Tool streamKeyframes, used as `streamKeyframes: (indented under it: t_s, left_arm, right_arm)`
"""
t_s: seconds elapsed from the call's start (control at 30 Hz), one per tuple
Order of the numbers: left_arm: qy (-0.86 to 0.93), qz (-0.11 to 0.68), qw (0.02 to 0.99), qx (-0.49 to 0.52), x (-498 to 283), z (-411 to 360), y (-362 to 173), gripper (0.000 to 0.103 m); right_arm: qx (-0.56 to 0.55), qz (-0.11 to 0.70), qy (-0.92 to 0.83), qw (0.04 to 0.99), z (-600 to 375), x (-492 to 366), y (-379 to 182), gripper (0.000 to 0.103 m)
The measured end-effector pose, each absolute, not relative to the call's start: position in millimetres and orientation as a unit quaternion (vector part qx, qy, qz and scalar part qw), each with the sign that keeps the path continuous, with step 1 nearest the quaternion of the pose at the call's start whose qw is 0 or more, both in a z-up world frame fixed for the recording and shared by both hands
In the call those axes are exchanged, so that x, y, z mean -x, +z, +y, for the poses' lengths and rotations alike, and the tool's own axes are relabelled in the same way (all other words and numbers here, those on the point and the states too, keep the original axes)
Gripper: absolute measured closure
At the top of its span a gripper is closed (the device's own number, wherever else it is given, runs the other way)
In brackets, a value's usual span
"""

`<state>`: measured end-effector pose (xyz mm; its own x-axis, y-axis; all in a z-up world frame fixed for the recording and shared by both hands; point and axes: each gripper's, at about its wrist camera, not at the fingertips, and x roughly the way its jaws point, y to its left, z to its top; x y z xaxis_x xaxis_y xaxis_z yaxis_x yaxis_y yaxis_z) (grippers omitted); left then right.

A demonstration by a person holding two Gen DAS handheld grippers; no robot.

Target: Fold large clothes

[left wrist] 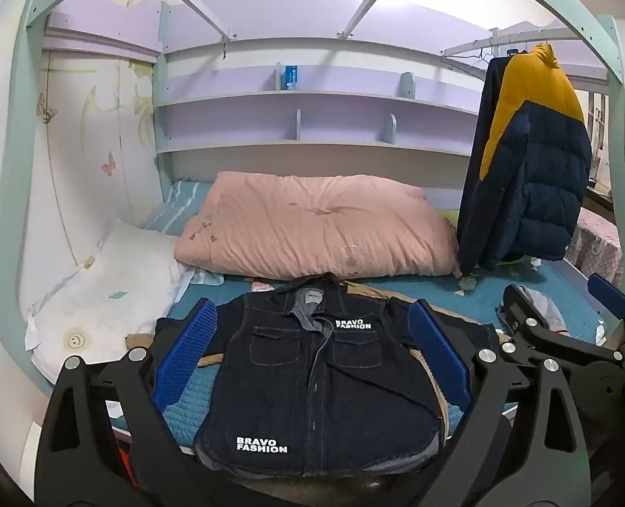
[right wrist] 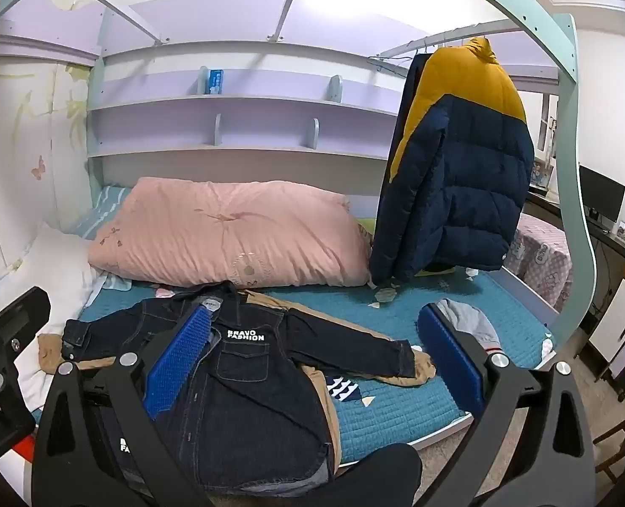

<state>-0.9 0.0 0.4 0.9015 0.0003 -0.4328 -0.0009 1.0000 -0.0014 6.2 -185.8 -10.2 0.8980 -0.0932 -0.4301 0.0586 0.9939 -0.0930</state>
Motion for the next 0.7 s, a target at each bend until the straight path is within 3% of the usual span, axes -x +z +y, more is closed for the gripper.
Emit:
streamKeyframes:
  t_s: [0.7]
  left_arm:
    - [0.003,0.224,0.975,0.001,1.1,1.2,5.9,0.010]
  right_arm:
    - [0.037,0.225,-0.033,0.973,-184.5,-5.7,-15.7,0.008]
